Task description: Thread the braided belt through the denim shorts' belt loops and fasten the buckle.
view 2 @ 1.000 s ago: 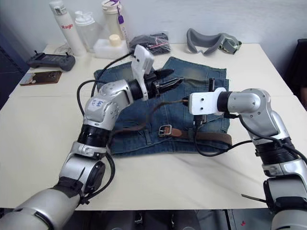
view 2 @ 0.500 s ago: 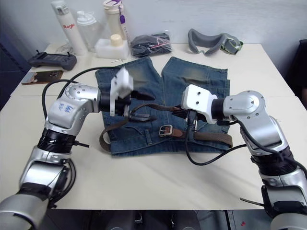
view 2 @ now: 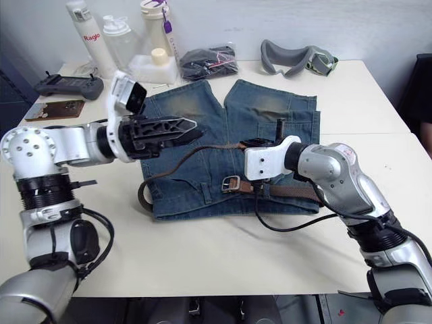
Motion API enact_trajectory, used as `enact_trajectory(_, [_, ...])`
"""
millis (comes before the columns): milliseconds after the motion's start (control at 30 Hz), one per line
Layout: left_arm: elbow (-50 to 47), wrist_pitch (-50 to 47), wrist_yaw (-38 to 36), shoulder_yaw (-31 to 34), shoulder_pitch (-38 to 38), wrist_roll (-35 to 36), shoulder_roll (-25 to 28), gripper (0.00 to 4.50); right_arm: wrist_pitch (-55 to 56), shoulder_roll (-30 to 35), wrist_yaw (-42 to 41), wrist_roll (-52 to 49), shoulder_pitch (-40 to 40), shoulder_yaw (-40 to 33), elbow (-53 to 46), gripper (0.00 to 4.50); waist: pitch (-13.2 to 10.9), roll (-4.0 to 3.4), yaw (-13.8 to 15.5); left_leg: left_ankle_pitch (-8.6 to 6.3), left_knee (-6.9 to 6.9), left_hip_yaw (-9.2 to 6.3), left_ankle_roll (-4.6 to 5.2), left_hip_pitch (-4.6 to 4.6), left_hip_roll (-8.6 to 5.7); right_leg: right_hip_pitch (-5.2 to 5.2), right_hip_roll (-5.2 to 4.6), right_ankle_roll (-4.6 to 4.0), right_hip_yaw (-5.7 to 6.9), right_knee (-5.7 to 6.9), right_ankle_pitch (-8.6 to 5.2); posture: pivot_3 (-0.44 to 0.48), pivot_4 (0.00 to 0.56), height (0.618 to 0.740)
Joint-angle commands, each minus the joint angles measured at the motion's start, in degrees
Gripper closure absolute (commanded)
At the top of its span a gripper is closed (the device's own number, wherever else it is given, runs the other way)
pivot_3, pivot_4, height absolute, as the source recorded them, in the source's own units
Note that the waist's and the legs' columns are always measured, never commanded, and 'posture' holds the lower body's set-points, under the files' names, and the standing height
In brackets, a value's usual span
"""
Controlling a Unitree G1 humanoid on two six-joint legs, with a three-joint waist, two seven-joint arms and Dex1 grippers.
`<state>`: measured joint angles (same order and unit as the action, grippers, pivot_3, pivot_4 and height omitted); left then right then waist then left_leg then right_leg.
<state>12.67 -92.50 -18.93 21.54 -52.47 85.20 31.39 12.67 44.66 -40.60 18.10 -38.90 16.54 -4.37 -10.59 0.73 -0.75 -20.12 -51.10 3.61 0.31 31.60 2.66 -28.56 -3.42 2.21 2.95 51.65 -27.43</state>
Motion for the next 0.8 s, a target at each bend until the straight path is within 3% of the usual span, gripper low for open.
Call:
enact_trajectory(33, [1.66,0.14,2.11,0.81,7.16,12.91,6.98,0.07,5.95,-0.03,3.94,2.82,-1.12,-1.65,1.98,4.50,0.00,0.00,-0.42,-0.01,0.00,0.04,-0.01,-0.02,0.00,-0.01,0.00,-0.01,-0.05,0.03,-0.01,0.000,0.150,0.656])
enact_trajectory(100, [0.14,3.31,4.64,-1.98,14.62,22.61,11.20,0.07,7.74,-0.17,5.16,3.87,-1.47,-2.12,3.07,4.50,0.00,0.00,-0.69,-0.03,0.00,0.03,-0.04,0.01,0.02,-0.05,0.00,-0.08,-0.04,0.05,-0.04,0.000,0.150,0.656])
enact_trajectory(167, [-3.00,6.45,4.43,-3.99,19.53,27.31,12.31,0.07,9.34,-0.28,6.25,4.63,-1.79,-2.60,3.79,4.50,0.00,0.00,-0.70,-0.07,-0.01,0.03,-0.08,0.00,0.03,-0.06,0.00,-0.16,-0.05,0.06,-0.08,0.000,0.150,0.656])
enact_trajectory(233, [-7.54,9.63,3.28,-5.01,21.39,27.80,10.07,0.07,10.80,-0.52,6.92,5.03,-2.12,-2.88,4.27,4.50,-0.01,0.01,0.03,-0.08,-0.10,-0.02,-0.09,0.04,0.03,-0.08,-0.02,-0.17,0.00,0.11,-0.09,0.000,0.150,0.656])
enact_trajectory(333, [-13.04,15.01,7.50,-5.72,23.73,27.80,5.45,0.07,12.40,-1.01,7.36,5.60,-2.34,-2.71,4.48,4.50,0.00,0.03,0.89,-0.15,-0.45,-0.05,0.04,0.12,0.02,-0.03,-0.03,-0.18,0.04,0.21,-0.09,0.000,0.150,0.656])
enact_trajectory(533, [-29.74,25.82,19.23,-12.40,40.49,27.80,2.36,0.07,13.53,-1.75,7.83,6.39,-2.32,-3.06,4.84,4.50,0.01,0.03,0.15,-0.29,-0.51,0.08,0.20,0.28,0.04,-0.17,-0.03,-0.13,-0.13,0.21,-0.08,0.000,0.150,0.656])
enact_trajectory(700, [-33.98,39.09,34.54,-17.38,37.52,27.80,-10.21,0.07,13.17,-2.03,7.70,6.31,-2.27,-3.25,4.88,4.50,0.01,0.02,1.56,-0.26,-0.74,-0.09,0.17,0.38,0.02,-0.23,-0.02,-0.06,0.04,0.38,-0.05,0.000,0.150,0.656])
enact_trajectory(800, [-34.44,45.32,41.08,-16.77,34.88,27.80,-16.06,0.07,12.86,-2.00,7.20,5.88,-2.22,-3.56,4.34,4.50,0.03,0.04,1.86,-0.36,-0.95,-0.12,0.34,0.51,0.03,-0.16,0.02,0.05,0.07,0.36,0.01,0.000,0.150,0.656])
